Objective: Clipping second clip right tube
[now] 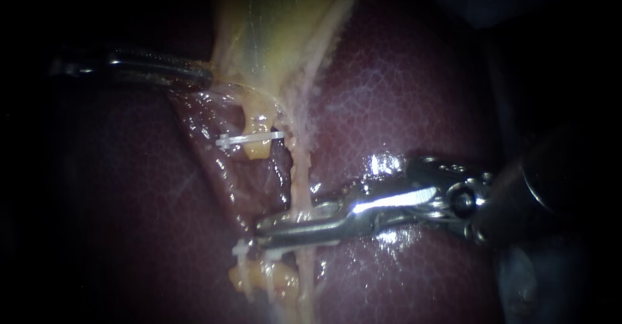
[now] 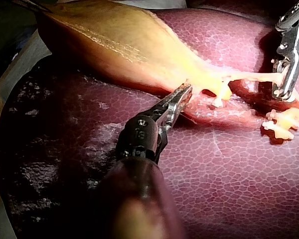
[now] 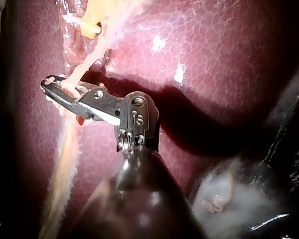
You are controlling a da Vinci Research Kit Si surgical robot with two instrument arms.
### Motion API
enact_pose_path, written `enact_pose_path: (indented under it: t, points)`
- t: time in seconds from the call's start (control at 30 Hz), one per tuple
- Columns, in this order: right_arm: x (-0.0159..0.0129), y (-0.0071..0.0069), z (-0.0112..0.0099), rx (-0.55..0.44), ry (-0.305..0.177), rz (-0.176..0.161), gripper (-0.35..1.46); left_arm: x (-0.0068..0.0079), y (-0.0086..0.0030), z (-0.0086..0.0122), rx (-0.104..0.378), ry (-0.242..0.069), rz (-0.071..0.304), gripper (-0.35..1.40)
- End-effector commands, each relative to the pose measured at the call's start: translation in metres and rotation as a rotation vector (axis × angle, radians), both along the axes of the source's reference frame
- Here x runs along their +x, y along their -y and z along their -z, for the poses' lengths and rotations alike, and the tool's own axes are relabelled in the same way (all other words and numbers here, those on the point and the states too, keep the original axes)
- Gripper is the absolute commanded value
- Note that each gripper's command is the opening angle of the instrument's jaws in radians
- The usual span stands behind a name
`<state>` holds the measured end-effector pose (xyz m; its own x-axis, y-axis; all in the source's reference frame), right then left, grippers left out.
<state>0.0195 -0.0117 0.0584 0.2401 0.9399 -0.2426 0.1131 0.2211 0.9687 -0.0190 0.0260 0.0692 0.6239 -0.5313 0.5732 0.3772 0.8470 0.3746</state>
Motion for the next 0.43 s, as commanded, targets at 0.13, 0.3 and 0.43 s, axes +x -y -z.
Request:
enact_pose_path:
  t: [0.13, 0.3, 0.43]
  points:
    - [0.0002, -0.0001, -0.0001, 0.001, 0.000, 0.000, -0.35, 0.0000, 0.0000, 0.0000, 0.000, 0.000, 0.000, -0.35]
    - [0.0002, -0.0002, -0.0005, 0.000, 0.000, 0.000, -0.35, 0.0000, 0.0000, 0.0000, 0.000, 0.000, 0.000, -0.35]
    - [0.0002, -0.0003, -0.0006, 0.000, 0.000, 0.000, -0.35, 0.0000, 0.0000, 0.0000, 0.000, 0.000, 0.000, -0.35]
